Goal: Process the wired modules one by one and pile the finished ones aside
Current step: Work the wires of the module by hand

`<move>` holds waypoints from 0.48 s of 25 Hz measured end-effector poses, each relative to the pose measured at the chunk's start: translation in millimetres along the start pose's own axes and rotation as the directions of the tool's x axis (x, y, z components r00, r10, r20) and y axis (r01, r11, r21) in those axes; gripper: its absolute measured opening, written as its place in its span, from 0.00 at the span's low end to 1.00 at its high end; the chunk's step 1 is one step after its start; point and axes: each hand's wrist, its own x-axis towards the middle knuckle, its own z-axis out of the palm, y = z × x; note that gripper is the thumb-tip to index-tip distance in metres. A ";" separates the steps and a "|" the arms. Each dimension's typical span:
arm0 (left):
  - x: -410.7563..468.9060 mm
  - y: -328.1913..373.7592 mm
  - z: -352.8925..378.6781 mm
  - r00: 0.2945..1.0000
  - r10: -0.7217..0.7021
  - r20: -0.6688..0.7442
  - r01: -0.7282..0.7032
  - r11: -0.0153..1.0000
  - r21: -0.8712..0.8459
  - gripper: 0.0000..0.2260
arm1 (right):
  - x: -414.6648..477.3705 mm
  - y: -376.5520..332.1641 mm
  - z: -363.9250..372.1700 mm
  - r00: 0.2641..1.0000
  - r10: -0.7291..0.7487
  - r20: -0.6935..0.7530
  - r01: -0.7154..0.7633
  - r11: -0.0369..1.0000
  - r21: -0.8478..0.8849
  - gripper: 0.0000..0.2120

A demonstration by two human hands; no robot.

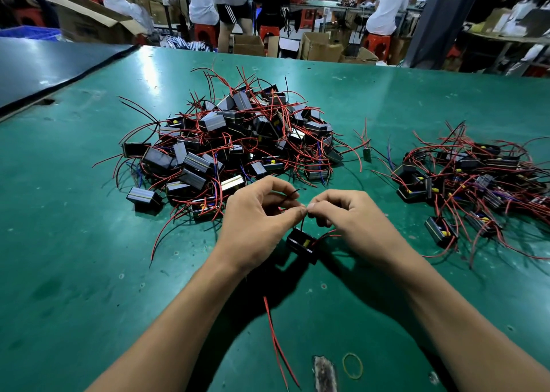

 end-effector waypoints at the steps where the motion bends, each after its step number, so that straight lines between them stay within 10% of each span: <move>1: 0.8 -1.0 -0.9 1.000 -0.017 -0.007 0.017 1.000 -0.005 0.09 | -1.2 0.5 -2.2 0.999 -0.030 0.014 0.031 0.999 -0.015 0.08; 12: 3.6 0.6 -6.2 0.981 -0.179 0.075 0.188 0.973 -0.134 0.10 | 0.6 19.2 -8.1 0.760 -0.649 -0.023 0.558 0.671 -0.488 0.05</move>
